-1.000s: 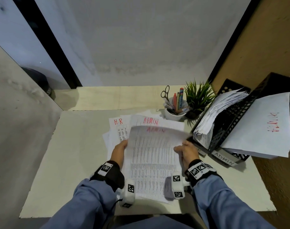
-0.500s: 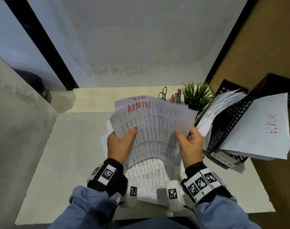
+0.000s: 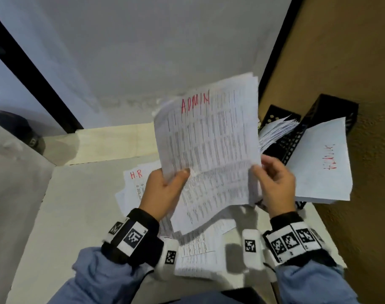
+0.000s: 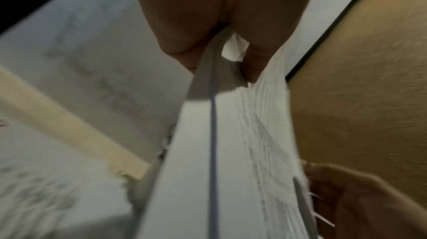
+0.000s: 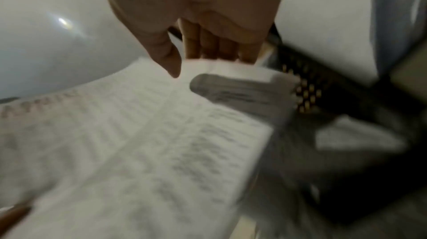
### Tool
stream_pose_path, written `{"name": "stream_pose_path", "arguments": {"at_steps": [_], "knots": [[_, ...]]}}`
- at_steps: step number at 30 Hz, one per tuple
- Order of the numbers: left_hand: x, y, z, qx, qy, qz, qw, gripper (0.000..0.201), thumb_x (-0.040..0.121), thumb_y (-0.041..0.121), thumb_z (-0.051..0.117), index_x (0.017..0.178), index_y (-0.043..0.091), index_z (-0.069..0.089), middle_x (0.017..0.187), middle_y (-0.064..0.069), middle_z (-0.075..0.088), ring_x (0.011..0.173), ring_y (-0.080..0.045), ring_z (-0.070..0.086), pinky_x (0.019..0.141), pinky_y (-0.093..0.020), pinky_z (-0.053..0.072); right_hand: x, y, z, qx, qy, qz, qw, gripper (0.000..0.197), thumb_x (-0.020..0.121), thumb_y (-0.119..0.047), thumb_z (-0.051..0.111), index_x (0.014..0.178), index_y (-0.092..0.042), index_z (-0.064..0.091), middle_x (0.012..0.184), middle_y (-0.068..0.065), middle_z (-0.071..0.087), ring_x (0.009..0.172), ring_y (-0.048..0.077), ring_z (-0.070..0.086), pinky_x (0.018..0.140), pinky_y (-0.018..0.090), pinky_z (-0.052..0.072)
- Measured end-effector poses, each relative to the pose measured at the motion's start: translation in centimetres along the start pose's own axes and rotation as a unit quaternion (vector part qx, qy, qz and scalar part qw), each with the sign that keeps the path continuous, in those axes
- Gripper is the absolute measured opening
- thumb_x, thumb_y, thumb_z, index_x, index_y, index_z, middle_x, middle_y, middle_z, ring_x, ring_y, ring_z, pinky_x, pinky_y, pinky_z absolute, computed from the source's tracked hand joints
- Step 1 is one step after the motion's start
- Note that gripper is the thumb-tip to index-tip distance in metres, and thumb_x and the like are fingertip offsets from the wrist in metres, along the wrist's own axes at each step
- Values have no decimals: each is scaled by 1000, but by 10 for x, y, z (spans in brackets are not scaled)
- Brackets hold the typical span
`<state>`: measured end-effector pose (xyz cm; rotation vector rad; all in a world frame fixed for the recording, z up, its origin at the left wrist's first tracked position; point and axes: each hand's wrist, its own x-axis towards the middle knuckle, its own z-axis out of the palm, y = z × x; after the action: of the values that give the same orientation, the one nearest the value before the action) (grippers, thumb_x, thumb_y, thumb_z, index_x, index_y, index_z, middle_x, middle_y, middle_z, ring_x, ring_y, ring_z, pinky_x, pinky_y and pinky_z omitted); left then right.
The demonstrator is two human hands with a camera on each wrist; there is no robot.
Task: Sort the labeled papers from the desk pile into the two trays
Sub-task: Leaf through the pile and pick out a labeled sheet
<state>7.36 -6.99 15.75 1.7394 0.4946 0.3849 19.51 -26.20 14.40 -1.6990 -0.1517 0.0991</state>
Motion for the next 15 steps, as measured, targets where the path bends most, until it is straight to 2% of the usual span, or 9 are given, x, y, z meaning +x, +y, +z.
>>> {"name": "stream_pose_path", "arguments": {"at_steps": [2, 3, 4, 6, 8, 10, 11, 13, 15], "knots": [[4, 25, 14, -4, 1, 45, 999, 47, 93, 12, 56, 47, 20, 47, 44, 11, 42, 43, -2, 41, 49, -12, 34, 13, -2, -32, -59, 111, -50, 991, 27, 85, -14, 64, 112, -19, 62, 102, 4, 64, 97, 18, 60, 87, 36, 52], [6, 33, 23, -8, 0, 67, 998, 46, 93, 14, 56, 48, 16, 47, 44, 7, 40, 43, -7, 39, 49, -16, 32, 19, 0, -49, -111, 169, -76, 976, 33, 83, -19, 65, 116, -20, 60, 109, 6, 61, 102, 22, 57, 90, 40, 49], [8, 41, 33, -9, -1, 90, 996, 43, 94, 19, 56, 53, 8, 49, 47, -6, 39, 45, -17, 38, 49, -21, 31, 24, 1, -64, -169, 217, -83, 958, 41, 81, -22, 65, 122, -18, 57, 118, 9, 57, 110, 26, 52, 93, 44, 45], [10, 53, 58, 3, 11, 136, 991, 35, 93, 25, 56, 65, 4, 55, 55, -20, 46, 50, -25, 43, 47, -35, 38, 37, 10, -93, -264, 263, -4, 928, 64, 80, -25, 69, 137, -12, 43, 138, 14, 42, 127, 32, 37, 104, 46, 34], [12, 64, 85, 2, 19, 189, 982, 18, 92, 17, 56, 77, 9, 62, 55, -2, 53, 52, -10, 49, 47, -28, 44, 45, 19, -115, -251, 236, 125, 931, 79, 78, -26, 73, 143, -7, 34, 145, 17, 37, 132, 32, 35, 109, 45, 31], [15, 67, 115, 11, -8, 229, 973, 15, 93, 8, 53, 100, 1, 64, 74, 11, 63, 66, -4, 61, 61, -6, 44, 48, 28, -126, -139, 202, 214, 946, 65, 77, -18, 74, 133, 0, 46, 132, 18, 53, 114, 29, 54, 94, 36, 42], [17, 65, 130, 25, -29, 233, 972, 24, 93, 6, 50, 113, 3, 61, 89, 3, 69, 81, -10, 66, 70, -9, 47, 47, 30, -127, -99, 192, 231, 949, 53, 78, -11, 73, 126, 3, 54, 121, 17, 60, 101, 26, 58, 86, 33, 43], [20, 59, 157, 69, -67, 242, 966, 49, 88, -1, 45, 134, 16, 50, 118, -6, 66, 103, -22, 64, 87, -27, 53, 43, 35, -129, -64, 178, 225, 956, 38, 78, -3, 70, 115, 3, 62, 109, 18, 64, 85, 22, 59, 74, 31, 44], [18, 53, 181, 112, -89, 248, 958, 66, 83, -8, 47, 141, 23, 41, 123, -9, 62, 106, -28, 61, 87, -39, 52, 39, 32, -127, -52, 169, 191, 966, 28, 79, 2, 67, 107, 1, 64, 107, 22, 64, 73, 18, 56, 62, 27, 44]]}}
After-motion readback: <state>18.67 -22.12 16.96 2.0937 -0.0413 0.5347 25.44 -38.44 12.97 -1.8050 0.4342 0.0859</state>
